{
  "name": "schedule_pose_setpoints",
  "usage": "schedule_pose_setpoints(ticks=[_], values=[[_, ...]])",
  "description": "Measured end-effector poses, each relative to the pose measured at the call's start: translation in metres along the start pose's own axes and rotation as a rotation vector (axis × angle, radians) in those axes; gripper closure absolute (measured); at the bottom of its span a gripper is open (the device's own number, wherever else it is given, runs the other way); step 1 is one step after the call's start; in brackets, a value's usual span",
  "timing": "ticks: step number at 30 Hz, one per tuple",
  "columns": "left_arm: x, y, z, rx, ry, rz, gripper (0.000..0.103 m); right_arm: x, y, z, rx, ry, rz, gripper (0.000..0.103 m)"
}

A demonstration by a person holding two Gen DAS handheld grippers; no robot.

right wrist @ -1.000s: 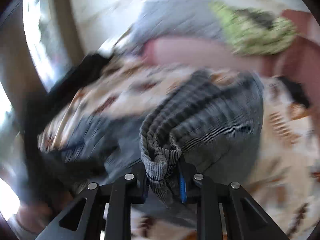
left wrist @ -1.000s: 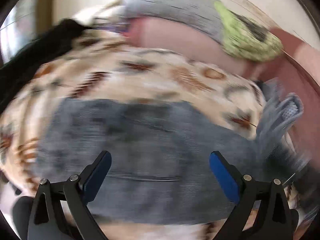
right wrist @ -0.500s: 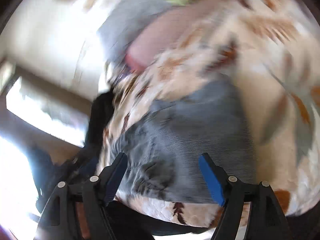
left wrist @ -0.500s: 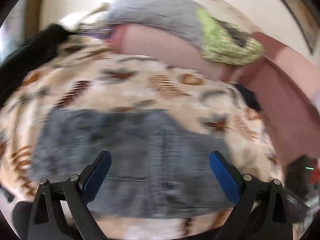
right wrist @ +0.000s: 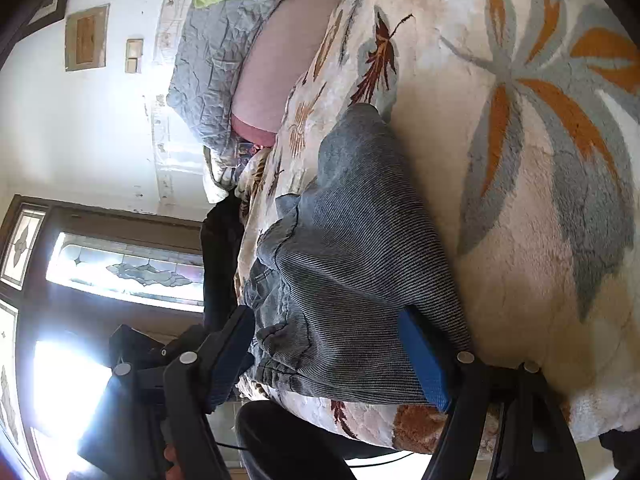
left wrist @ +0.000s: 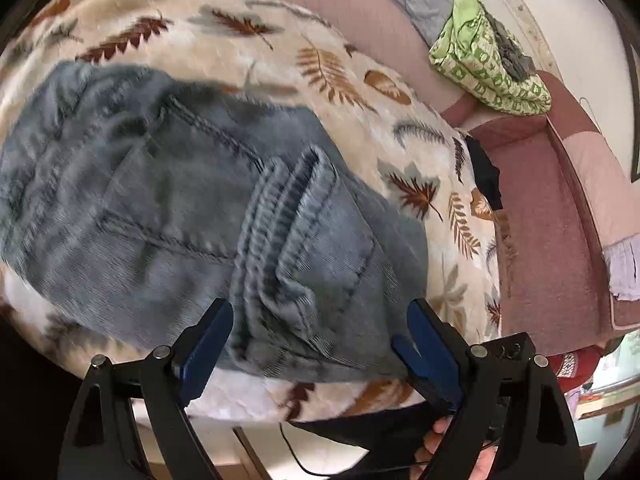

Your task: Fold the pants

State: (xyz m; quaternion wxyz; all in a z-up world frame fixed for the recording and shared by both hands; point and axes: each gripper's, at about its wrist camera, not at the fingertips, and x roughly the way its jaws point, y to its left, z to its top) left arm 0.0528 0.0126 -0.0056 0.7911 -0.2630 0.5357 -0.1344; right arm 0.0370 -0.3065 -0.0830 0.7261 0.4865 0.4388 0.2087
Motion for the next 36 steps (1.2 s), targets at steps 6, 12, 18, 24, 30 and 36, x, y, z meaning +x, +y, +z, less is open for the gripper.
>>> schedule_pose_setpoints(ticks=[6, 12, 18, 24, 30, 36], values=[[0.026, -0.003, -0.003, -0.058, 0.020, 0.055, 0.015, -0.004, 0.001, 0.002, -0.005, -0.001, 0.014, 0.026], [0.009, -0.002, -0.003, -0.082, -0.023, 0.039, 0.030, -0.006, -0.001, 0.002, -0.009, 0.000, 0.032, 0.026], [0.025, 0.000, -0.011, -0.099, 0.039, 0.054, 0.030, -0.005, -0.002, 0.002, -0.017, -0.002, 0.040, 0.026], [0.040, 0.004, -0.009, -0.130, 0.019, 0.091, 0.031, -0.006, -0.002, 0.002, -0.028, 0.000, 0.047, 0.026], [0.033, 0.001, -0.011, -0.076, -0.021, 0.167, 0.084, -0.006, -0.002, 0.002, -0.026, 0.004, 0.048, 0.026], [0.021, 0.002, -0.049, -0.007, -0.075, 0.225, 0.084, -0.004, 0.007, 0.006, -0.028, 0.053, -0.011, 0.026]])
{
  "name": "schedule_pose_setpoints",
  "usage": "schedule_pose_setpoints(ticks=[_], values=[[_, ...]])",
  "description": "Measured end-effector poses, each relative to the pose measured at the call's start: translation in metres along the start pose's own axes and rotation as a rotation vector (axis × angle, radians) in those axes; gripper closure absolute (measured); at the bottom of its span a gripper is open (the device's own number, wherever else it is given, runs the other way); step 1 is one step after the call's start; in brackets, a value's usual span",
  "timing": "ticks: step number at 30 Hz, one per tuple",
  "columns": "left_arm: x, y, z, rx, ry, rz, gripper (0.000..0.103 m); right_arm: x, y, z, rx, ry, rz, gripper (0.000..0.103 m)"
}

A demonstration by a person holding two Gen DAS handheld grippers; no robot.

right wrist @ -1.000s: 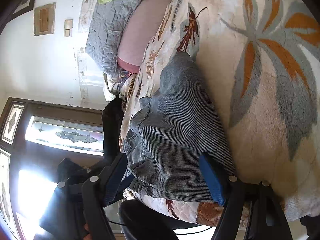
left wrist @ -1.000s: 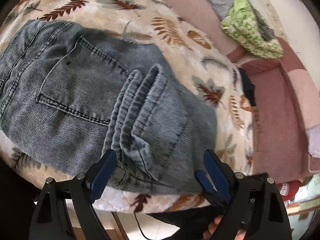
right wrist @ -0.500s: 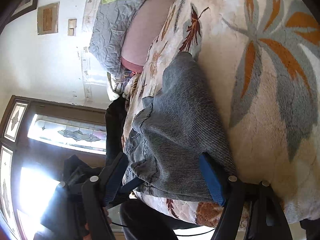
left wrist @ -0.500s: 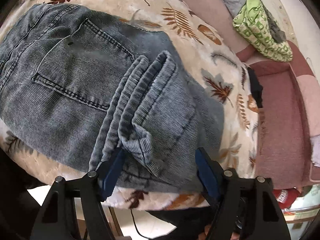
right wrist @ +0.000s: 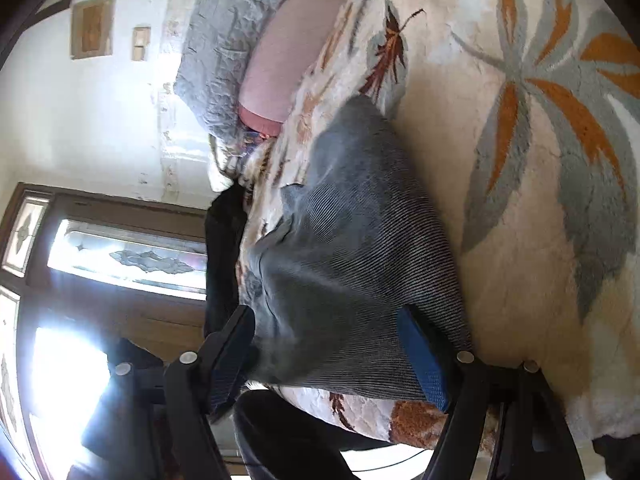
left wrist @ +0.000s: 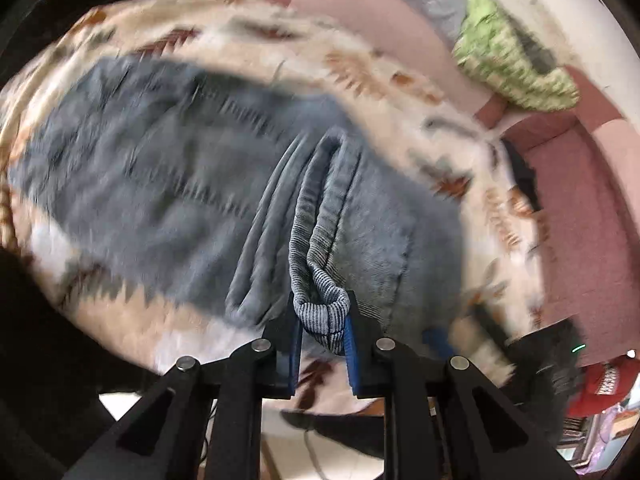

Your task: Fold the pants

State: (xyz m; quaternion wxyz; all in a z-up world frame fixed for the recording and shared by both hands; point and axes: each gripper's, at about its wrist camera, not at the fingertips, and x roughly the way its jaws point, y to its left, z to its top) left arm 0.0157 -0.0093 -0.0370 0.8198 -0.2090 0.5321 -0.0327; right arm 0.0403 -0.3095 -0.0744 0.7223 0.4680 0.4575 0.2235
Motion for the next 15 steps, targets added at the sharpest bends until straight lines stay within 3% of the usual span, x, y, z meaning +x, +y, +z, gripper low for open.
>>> schedule_pose_setpoints(ticks=[2, 5, 8, 11, 12, 14, 15], values=[[0.021, 0.016, -0.002, -0.033, 0.029, -0.007, 0.084, -0.006, 0.012, 0.004, -0.020, 0.017, -0.045, 0.026], [0.014, 0.013, 0.000, -0.005, 0.015, -0.007, 0.083, -0.024, 0.044, 0.018, -0.103, -0.020, -0.050, 0.026], [0.019, 0.015, 0.004, -0.012, 0.028, -0.021, 0.083, -0.023, 0.067, 0.047, -0.129, -0.055, -0.001, 0.023], [0.019, 0.015, 0.009, -0.007, 0.038, -0.026, 0.081, 0.015, 0.061, 0.074, -0.047, 0.039, 0.105, 0.019], [0.019, 0.015, 0.010, -0.011, 0.042, -0.032, 0.081, 0.034, 0.054, 0.081, -0.049, 0.085, 0.081, 0.019], [0.013, 0.018, 0.008, -0.018, 0.048, -0.058, 0.080, 0.070, 0.018, 0.093, -0.003, 0.110, -0.123, 0.023], [0.007, 0.020, 0.006, -0.018, 0.044, -0.074, 0.080, 0.071, 0.009, 0.095, 0.018, 0.069, -0.083, 0.024]])
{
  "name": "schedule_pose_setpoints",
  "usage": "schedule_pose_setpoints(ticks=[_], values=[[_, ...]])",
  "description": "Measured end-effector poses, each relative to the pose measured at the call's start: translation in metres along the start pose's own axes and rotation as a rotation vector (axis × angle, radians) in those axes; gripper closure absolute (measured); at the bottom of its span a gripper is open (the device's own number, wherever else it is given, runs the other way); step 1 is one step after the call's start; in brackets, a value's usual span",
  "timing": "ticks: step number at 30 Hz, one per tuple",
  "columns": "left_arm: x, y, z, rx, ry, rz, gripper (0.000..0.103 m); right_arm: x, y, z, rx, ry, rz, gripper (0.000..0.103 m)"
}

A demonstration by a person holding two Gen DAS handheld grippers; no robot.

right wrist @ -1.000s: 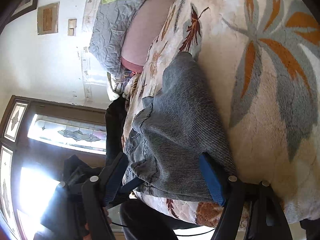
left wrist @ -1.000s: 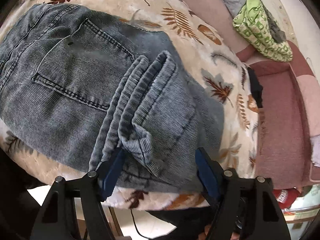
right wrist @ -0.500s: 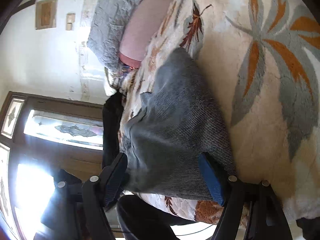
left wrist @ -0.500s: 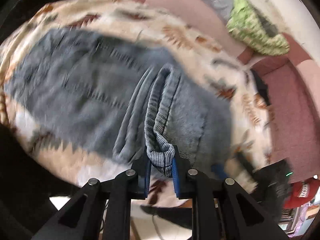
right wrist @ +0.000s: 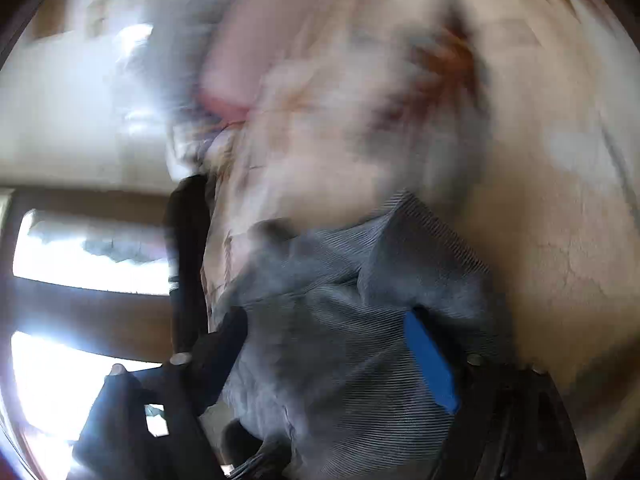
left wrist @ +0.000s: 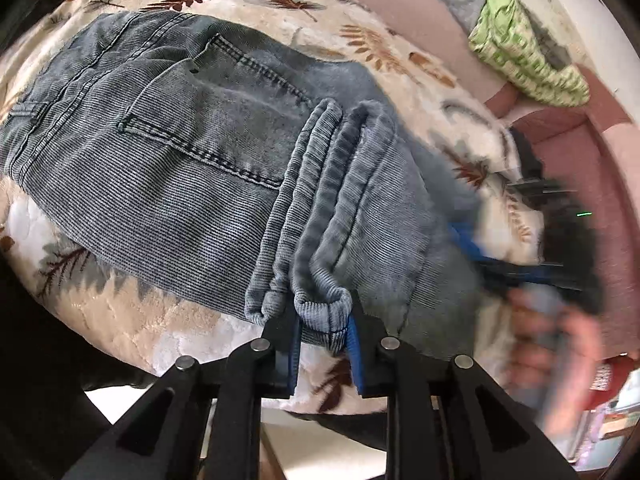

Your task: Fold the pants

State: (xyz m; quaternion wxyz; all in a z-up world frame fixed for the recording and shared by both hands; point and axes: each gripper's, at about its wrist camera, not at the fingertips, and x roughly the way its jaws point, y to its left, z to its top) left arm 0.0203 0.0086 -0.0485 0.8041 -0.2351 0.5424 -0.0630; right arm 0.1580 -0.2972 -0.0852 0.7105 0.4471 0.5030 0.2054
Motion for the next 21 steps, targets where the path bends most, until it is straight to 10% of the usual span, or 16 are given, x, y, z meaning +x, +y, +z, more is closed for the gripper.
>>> schedule_pose_setpoints(ticks=[7, 11, 16, 21], values=[[-0.070, -0.052, -0.003, 0.205, -0.242, -0.039, 0.073, -0.012, 0.005, -0.007, 0.013, -0.002, 0.058, 0.024], [-0.052, -0.094, 0.016, 0.305, -0.251, -0.096, 0.066, -0.049, 0.004, -0.019, 0.061, -0.070, 0.173, 0.022], [0.041, -0.077, 0.030, 0.333, -0.098, 0.220, 0.068, -0.053, -0.023, -0.063, 0.142, 0.038, 0.215, 0.016], [0.041, -0.075, 0.031, 0.373, -0.110, 0.229, 0.066, -0.053, -0.019, -0.073, 0.098, 0.115, 0.109, 0.025]])
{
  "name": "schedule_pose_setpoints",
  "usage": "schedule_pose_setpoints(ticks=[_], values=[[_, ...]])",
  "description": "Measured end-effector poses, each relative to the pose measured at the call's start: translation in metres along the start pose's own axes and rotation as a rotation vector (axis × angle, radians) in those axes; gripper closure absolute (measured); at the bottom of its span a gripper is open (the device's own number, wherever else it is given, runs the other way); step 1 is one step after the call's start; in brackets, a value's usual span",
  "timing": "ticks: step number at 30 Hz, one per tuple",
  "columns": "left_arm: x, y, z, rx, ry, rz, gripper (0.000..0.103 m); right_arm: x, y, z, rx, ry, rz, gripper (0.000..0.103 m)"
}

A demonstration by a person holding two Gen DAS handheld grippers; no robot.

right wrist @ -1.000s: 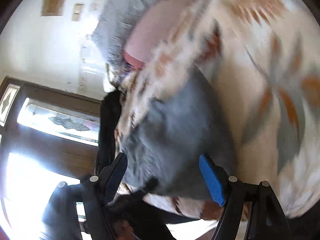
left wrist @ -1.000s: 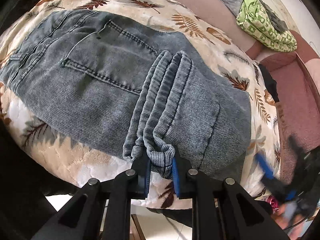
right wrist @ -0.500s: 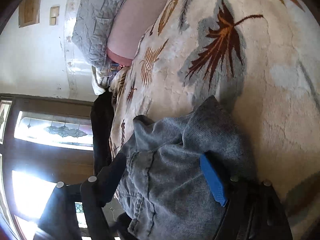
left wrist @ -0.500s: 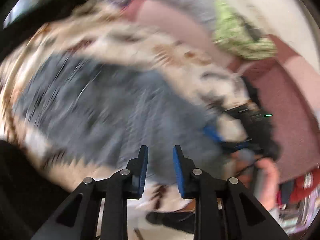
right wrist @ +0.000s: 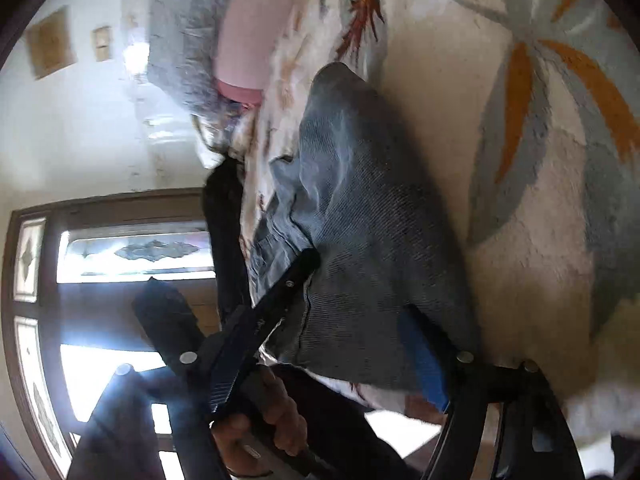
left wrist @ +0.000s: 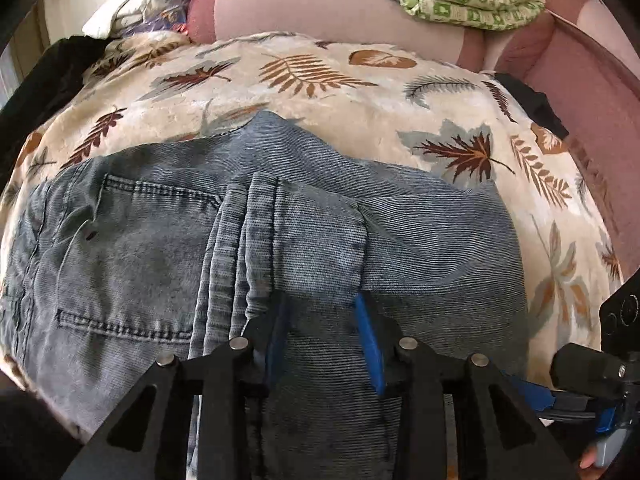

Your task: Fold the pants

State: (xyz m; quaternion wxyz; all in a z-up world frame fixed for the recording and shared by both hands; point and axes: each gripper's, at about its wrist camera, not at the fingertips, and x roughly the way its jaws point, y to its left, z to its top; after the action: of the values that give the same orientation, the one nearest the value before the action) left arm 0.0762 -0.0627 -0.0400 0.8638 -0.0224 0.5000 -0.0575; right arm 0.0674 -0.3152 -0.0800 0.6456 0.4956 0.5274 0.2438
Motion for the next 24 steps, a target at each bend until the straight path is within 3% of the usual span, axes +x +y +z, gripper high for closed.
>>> schedule_pose_setpoints(ticks=[4, 6, 8, 9, 10, 12, 15, 18, 21, 22, 23, 24], values=[[-0.026, 0.002, -0.001, -0.017, -0.052, -0.077, 0.065, -0.016, 0.038, 0.029, -0.096, -0.070, 0.010, 0.023], [-0.035, 0.001, -0.010, 0.020, -0.088, -0.083, 0.058, -0.013, 0.051, 0.050, -0.115, -0.079, 0.022, 0.021], [-0.018, -0.004, -0.012, 0.048, -0.061, -0.043, 0.055, 0.008, 0.053, 0.081, -0.123, -0.068, 0.024, 0.018], [-0.003, -0.004, -0.013, 0.055, -0.011, -0.018, 0.055, 0.018, 0.048, 0.093, -0.117, -0.061, -0.010, 0.018], [0.005, -0.004, -0.018, 0.082, -0.027, -0.018, 0.055, 0.031, 0.034, 0.110, -0.092, -0.068, -0.111, 0.020], [0.005, -0.012, -0.023, 0.160, -0.066, 0.024, 0.055, 0.036, 0.019, 0.121, -0.013, -0.113, -0.061, 0.021], [0.003, -0.011, -0.026, 0.163, -0.080, 0.018, 0.055, 0.020, 0.045, 0.110, -0.086, -0.128, -0.076, 0.020], [0.003, -0.007, -0.025, 0.154, -0.079, -0.007, 0.055, 0.004, 0.056, 0.076, -0.110, -0.102, -0.064, 0.020], [0.003, -0.005, -0.025, 0.148, -0.086, -0.024, 0.055, 0.000, 0.040, 0.037, -0.068, -0.075, -0.058, 0.017], [0.004, -0.005, -0.025, 0.145, -0.088, -0.026, 0.055, 0.002, 0.028, 0.026, -0.054, -0.067, -0.094, 0.016], [0.004, -0.004, -0.026, 0.141, -0.088, -0.029, 0.055, 0.011, 0.012, 0.020, -0.043, -0.044, -0.127, 0.018], [0.004, -0.005, -0.025, 0.142, -0.084, -0.027, 0.055, 0.013, 0.007, 0.019, -0.057, -0.056, -0.107, 0.019]])
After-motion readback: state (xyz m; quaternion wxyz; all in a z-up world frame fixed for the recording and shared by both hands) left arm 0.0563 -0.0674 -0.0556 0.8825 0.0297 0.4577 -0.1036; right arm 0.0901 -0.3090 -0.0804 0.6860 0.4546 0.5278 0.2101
